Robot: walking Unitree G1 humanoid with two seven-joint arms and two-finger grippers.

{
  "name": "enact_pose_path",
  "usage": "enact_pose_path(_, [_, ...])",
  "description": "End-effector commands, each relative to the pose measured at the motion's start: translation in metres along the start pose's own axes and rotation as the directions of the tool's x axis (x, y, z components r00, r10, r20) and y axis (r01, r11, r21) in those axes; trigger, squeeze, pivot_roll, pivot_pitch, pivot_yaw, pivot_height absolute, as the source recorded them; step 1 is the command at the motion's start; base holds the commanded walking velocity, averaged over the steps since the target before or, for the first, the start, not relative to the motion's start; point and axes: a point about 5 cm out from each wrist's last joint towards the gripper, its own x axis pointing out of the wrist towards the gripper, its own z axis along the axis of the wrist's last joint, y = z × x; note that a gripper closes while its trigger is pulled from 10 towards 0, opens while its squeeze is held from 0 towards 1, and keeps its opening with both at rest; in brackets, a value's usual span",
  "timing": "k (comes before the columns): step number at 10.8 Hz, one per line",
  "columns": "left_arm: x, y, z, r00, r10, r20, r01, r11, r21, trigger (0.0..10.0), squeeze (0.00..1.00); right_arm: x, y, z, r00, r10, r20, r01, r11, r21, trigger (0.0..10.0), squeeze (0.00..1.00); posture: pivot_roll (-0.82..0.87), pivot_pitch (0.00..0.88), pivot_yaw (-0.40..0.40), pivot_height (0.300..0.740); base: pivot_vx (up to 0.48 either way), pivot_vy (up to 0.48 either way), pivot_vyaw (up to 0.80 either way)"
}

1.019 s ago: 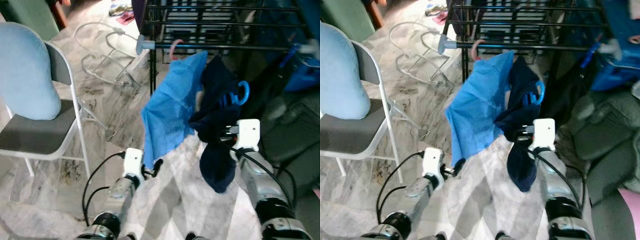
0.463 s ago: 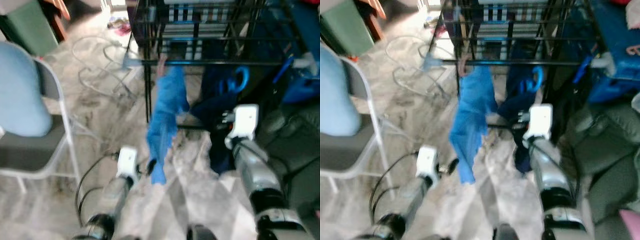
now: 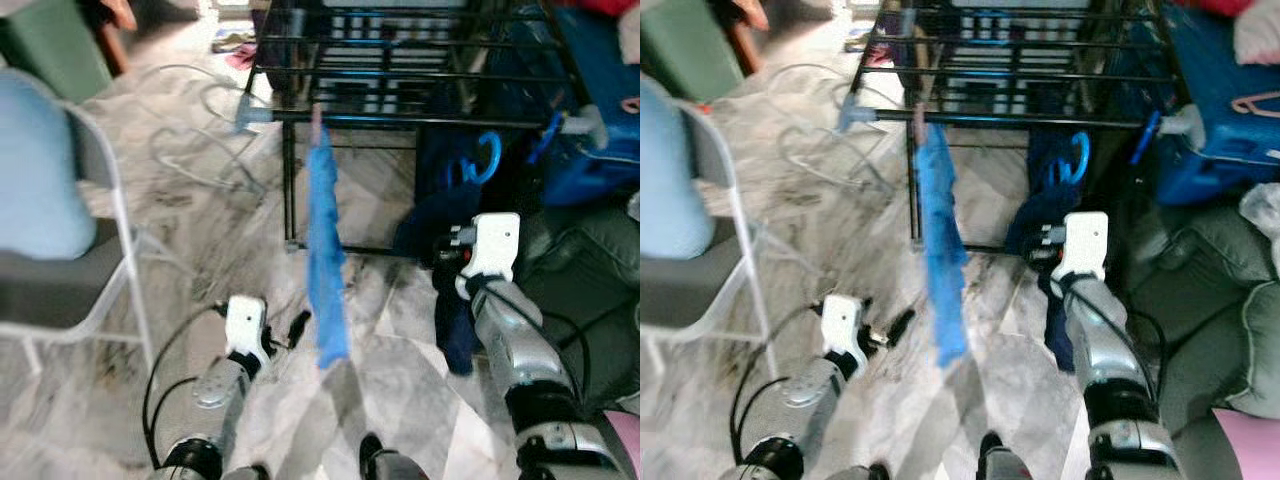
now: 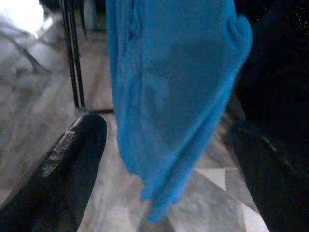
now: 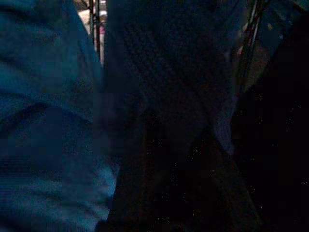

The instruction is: Hang hanger

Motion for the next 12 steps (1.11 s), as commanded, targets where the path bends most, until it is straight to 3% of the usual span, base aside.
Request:
enact_pose_path(1, [-0.003, 0.003, -0.002, 1.0, -0.003, -0.002, 0.003, 1.0, 0.014, 10.0, 0.0, 0.0, 0.0, 0.01, 0.999, -0.002, 0.042, 0.002, 1.0, -0.01, 10.0, 0.0, -0.12, 0.189, 0.042, 0.74, 0.0, 0.0, 0.0])
enact_pose_path(2, [-0.005, 0.013, 0.011, 0.999, -0.012, 0.048, 0.01, 1.0, 0.028, 10.0, 0.0, 0.003, 0.001, 0.008, 1.0, 0.001, 0.019, -0.001, 1.0, 0.007, 10.0, 0.0, -0.11, 0.193, 0.046, 0.74, 0.0, 0.0, 0.0])
enact_pose_path(3, [-0.006, 0.013, 0.018, 0.997, -0.025, 0.075, 0.021, 0.998, 0.051, 10.0, 0.0, 0.006, 0.002, 0.008, 1.0, -0.001, 0.002, 0.001, 1.0, 0.018, 10.0, 0.0, -0.11, 0.196, 0.049, 0.74, 0.0, 0.0, 0.0])
enact_pose_path(7, [0.002, -0.009, 0.045, 0.984, -0.059, 0.169, 0.048, 0.997, 0.065, 10.0, 0.0, 0.03, 0.01, 0.025, 0.999, 0.047, -0.016, -0.047, 0.999, 0.018, 10.0, 0.0, -0.09, 0.204, 0.042, 0.74, 0.0, 0.0, 0.0])
enact_pose_path(8, [0.0, -0.011, 0.049, 0.982, -0.056, 0.181, 0.045, 0.997, 0.068, 10.0, 0.0, 0.036, 0.01, 0.027, 0.998, 0.05, -0.042, -0.049, 0.998, 0.039, 10.0, 0.0, -0.07, 0.218, 0.034, 0.74, 0.0, 0.0, 0.0])
enact_pose_path(12, [-0.011, -0.007, 0.071, 0.974, -0.038, 0.222, 0.014, 0.994, 0.111, 10.0, 0.0, 0.046, 0.011, 0.036, 0.994, 0.074, -0.081, -0.075, 0.997, -0.01, 10.0, 0.0, 0.01, 0.255, 0.011, 0.74, 0.0, 0.0, 0.0])
